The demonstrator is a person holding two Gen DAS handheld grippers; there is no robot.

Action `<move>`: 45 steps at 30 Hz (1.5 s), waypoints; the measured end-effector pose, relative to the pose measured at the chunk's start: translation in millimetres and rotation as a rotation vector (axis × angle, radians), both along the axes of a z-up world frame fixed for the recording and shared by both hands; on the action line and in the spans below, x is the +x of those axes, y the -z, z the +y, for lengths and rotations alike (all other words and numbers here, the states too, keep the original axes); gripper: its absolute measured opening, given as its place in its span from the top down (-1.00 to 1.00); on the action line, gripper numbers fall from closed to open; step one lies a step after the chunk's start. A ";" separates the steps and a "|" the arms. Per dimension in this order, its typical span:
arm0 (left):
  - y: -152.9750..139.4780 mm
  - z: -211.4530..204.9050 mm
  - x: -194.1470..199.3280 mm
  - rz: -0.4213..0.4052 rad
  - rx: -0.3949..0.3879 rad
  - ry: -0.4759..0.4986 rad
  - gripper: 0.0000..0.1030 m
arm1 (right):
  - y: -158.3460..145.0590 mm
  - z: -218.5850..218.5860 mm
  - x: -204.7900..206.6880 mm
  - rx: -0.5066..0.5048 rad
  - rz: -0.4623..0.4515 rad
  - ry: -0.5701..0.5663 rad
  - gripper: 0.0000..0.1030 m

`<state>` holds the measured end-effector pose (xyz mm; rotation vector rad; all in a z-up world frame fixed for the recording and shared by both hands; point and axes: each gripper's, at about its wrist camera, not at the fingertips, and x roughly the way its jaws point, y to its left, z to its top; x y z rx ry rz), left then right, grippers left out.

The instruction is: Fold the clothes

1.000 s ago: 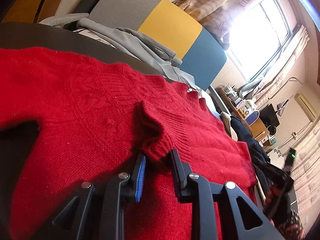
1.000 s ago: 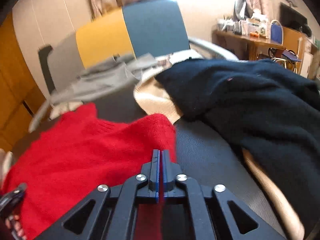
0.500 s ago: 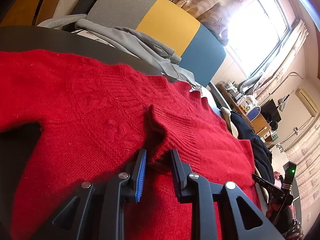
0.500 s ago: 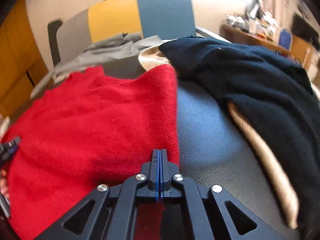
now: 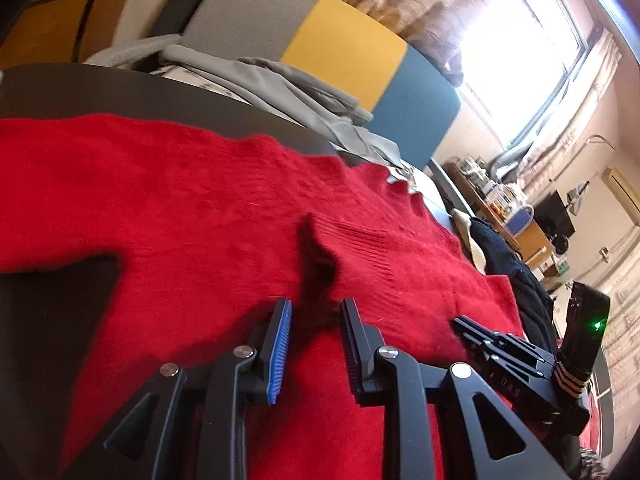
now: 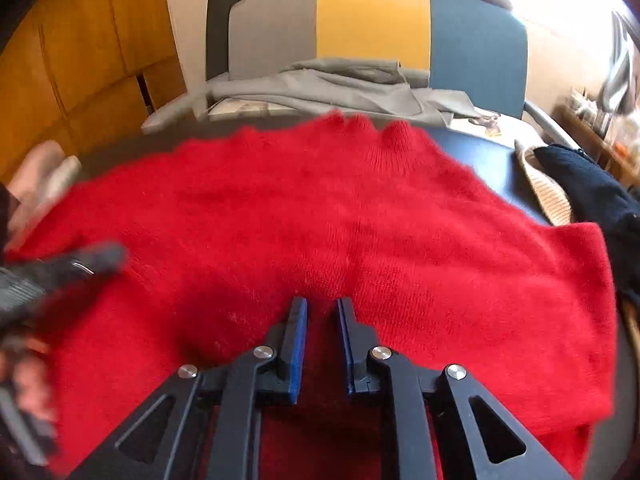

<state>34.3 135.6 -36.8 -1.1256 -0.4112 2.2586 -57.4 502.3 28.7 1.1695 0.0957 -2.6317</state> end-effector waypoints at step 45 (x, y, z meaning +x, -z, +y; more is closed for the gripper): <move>-43.2 -311.7 9.7 0.002 -0.073 -0.458 0.95 | 7.8 -6.2 1.2 0.024 0.029 0.024 0.62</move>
